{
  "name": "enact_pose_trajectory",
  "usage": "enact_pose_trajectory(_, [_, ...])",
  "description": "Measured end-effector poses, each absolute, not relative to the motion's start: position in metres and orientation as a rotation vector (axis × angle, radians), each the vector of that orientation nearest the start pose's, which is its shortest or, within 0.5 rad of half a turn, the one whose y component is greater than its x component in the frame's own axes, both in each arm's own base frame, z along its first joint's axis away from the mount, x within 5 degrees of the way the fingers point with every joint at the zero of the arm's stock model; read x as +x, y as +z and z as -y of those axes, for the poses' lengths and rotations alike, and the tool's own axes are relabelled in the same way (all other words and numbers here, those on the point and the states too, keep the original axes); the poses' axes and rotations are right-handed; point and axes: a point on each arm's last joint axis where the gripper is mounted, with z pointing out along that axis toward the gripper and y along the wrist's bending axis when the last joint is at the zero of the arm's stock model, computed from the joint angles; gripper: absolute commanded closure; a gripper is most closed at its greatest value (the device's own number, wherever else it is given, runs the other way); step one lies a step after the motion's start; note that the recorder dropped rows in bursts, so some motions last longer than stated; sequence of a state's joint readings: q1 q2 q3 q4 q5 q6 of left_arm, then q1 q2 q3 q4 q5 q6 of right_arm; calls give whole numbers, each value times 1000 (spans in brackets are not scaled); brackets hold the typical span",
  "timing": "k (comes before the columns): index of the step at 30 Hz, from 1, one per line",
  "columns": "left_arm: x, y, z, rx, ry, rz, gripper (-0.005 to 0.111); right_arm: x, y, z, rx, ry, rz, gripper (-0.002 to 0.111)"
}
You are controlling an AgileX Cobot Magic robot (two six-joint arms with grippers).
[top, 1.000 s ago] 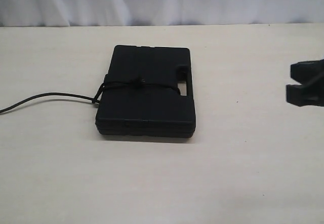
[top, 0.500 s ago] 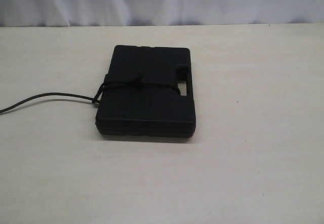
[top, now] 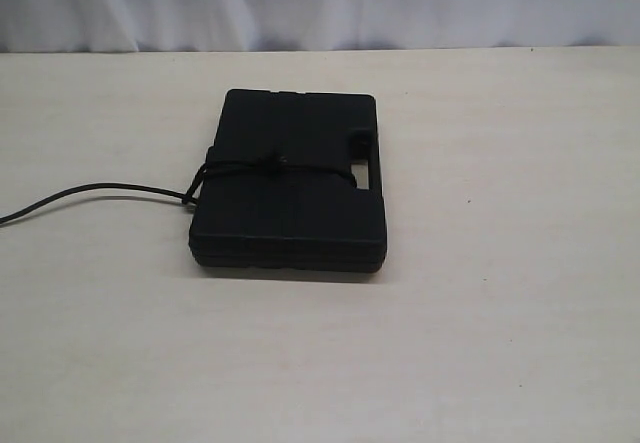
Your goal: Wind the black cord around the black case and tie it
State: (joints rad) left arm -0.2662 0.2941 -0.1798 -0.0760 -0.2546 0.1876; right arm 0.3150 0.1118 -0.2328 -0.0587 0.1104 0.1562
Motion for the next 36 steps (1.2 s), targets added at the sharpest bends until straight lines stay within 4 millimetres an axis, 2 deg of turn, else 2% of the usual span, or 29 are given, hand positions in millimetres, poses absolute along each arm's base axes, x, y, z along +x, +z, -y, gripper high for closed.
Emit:
enact_pose_trajectory(5, [65, 235, 16, 239, -115, -1329, 107, 53, 228, -16, -117, 345, -1551, 104])
enact_pose_trajectory(8, [58, 224, 15, 252, -124, -1381, 107, 55, 205, -15, -106, 326, -1620, 104])
enact_pose_trajectory(13, [55, 210, 15, 283, -130, -1508, 107, 53, 185, -12, -58, 271, -1811, 104])
enact_pose_trajectory(22, [56, 206, 7, 170, -7, -1560, 107, 54, 183, -5, 73, 189, -1824, 104])
enact_pose_trajectory(27, [57, 206, 2, 100, 63, -1568, 107, 54, 183, -4, 87, 178, -1823, 104])
enact_pose_trajectory(36, [57, 206, 1, 89, 74, -1569, 107, 54, 183, -4, 87, 178, -1823, 104])
